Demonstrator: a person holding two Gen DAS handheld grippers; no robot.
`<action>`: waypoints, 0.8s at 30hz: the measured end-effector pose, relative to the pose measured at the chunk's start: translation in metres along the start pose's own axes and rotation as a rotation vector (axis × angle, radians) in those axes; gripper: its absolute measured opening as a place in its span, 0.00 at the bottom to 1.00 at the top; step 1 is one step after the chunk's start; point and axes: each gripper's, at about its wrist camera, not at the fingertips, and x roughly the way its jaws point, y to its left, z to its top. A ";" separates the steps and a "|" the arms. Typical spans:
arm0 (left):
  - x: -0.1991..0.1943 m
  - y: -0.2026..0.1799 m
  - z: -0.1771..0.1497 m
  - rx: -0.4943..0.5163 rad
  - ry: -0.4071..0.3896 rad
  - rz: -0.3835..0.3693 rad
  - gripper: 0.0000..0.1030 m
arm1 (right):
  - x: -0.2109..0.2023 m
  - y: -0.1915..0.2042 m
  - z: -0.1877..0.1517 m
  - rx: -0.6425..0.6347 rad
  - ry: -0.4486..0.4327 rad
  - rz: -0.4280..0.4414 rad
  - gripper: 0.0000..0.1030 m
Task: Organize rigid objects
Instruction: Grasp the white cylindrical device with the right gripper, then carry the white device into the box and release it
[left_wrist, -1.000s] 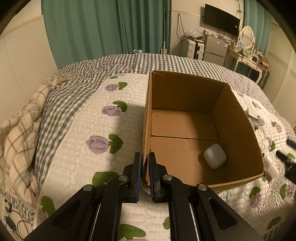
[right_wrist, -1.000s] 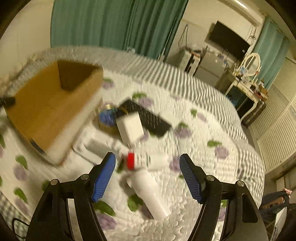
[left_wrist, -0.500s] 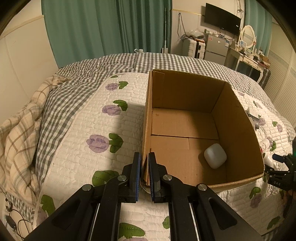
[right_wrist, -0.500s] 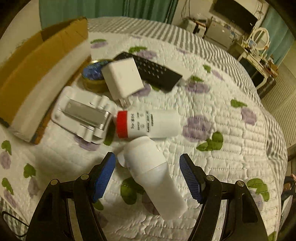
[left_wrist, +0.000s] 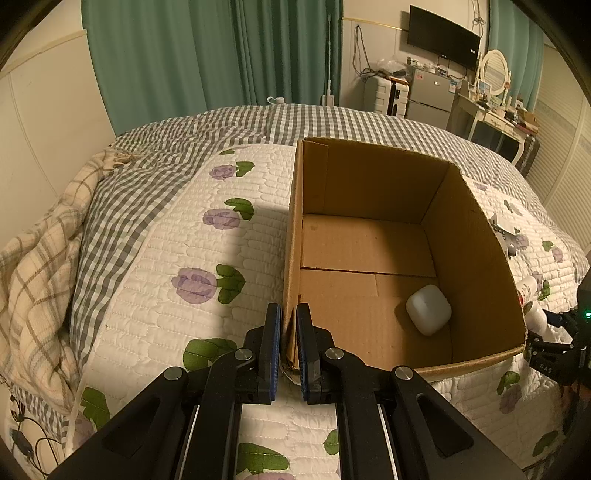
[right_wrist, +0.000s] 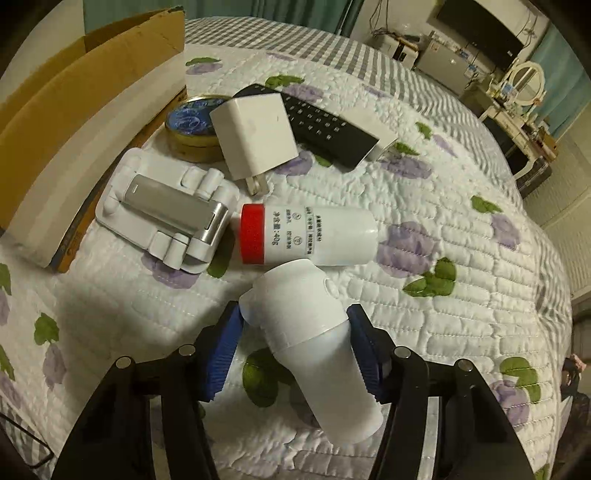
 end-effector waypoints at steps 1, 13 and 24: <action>0.000 0.000 0.000 0.001 0.000 -0.001 0.07 | -0.002 -0.001 0.000 0.002 -0.008 -0.004 0.56; -0.003 0.002 -0.001 -0.003 -0.014 -0.033 0.07 | -0.103 0.020 0.035 -0.024 -0.217 -0.010 0.55; -0.006 0.002 -0.001 0.003 -0.025 -0.053 0.07 | -0.191 0.100 0.111 -0.164 -0.438 0.086 0.55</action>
